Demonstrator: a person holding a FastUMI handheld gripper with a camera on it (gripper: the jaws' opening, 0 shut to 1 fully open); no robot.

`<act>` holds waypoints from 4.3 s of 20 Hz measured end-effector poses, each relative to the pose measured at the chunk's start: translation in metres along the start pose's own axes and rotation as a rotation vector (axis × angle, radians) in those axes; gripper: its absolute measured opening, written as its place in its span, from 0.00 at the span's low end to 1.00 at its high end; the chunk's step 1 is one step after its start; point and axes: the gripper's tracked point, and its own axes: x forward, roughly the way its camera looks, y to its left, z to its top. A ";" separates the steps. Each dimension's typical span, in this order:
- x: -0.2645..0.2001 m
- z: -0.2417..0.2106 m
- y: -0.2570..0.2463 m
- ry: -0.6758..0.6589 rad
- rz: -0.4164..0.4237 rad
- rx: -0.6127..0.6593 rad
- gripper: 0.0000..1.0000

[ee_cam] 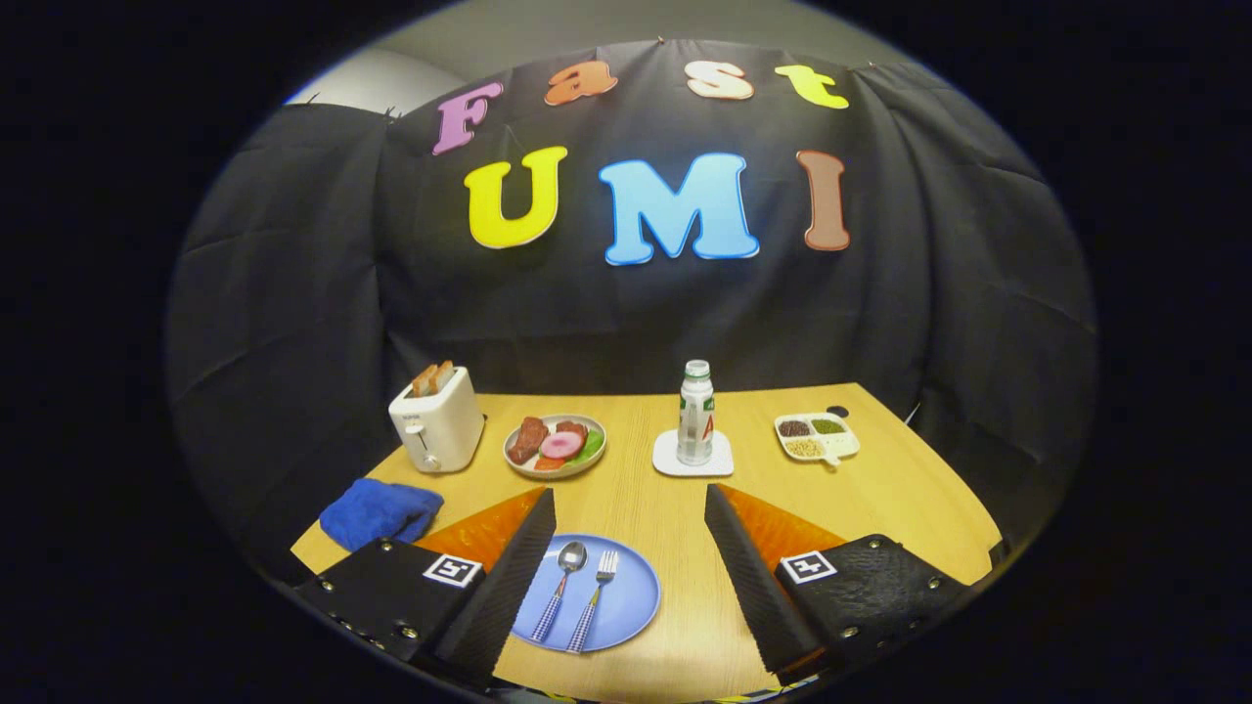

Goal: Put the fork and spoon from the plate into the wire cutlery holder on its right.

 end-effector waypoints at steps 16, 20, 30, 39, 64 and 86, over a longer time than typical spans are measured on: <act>0.039 -0.163 0.042 0.448 0.044 0.005 0.83; 0.051 -0.189 0.044 0.536 0.034 0.017 0.62; 0.067 -0.207 0.035 0.609 -0.068 -0.057 0.29; 0.036 -0.189 0.013 0.757 0.037 -0.099 0.11; -0.073 -0.119 -0.172 1.182 0.003 -0.080 0.11; -0.041 -0.120 -0.180 0.996 -0.030 0.021 0.96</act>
